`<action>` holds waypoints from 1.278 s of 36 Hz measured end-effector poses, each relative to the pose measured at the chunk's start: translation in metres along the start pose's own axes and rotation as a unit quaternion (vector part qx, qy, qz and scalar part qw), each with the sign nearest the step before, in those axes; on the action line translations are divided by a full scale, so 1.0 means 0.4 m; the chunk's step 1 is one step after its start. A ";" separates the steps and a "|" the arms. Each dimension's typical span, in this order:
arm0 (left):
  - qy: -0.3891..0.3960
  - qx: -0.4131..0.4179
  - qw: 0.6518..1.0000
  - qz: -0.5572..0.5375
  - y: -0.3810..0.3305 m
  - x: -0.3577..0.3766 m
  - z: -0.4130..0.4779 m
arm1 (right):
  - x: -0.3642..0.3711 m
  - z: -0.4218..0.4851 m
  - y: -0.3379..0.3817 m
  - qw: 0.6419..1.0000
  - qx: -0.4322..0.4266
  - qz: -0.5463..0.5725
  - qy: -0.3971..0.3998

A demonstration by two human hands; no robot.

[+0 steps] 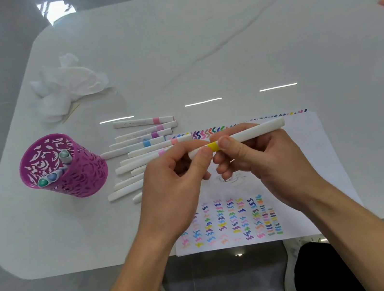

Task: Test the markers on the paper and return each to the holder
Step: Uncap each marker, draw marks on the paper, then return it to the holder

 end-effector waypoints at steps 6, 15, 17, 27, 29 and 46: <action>-0.056 0.002 0.997 -0.059 -0.018 -0.033 0.007 | -0.005 0.011 -0.015 0.999 0.023 -0.001 -0.043; -0.174 0.069 0.981 -0.052 -0.040 -0.110 0.016 | -0.044 0.031 -0.040 0.989 0.034 -0.029 -0.140; -0.210 0.100 0.972 -0.024 -0.050 -0.128 0.013 | -0.045 0.032 -0.043 0.987 0.028 -0.066 -0.143; -0.340 0.291 0.877 0.173 -0.112 -0.210 -0.011 | -0.038 0.025 -0.072 0.970 0.005 -0.200 -0.136; -0.353 0.323 0.854 0.203 -0.123 -0.225 -0.016 | -0.038 0.025 -0.075 0.969 0.007 -0.207 -0.137; -0.359 0.255 0.842 0.310 -0.093 -0.299 0.004 | -0.038 0.031 -0.062 0.964 -0.023 -0.215 -0.158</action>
Point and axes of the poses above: each hand's wrist, its own z-axis towards the middle knuckle, its own x-axis out of the palm, y = z × x, the point moved 5 cm from there along z, towards the middle knuckle, and after that the axes turned 7 degrees about -y, right-handed, at the moved point
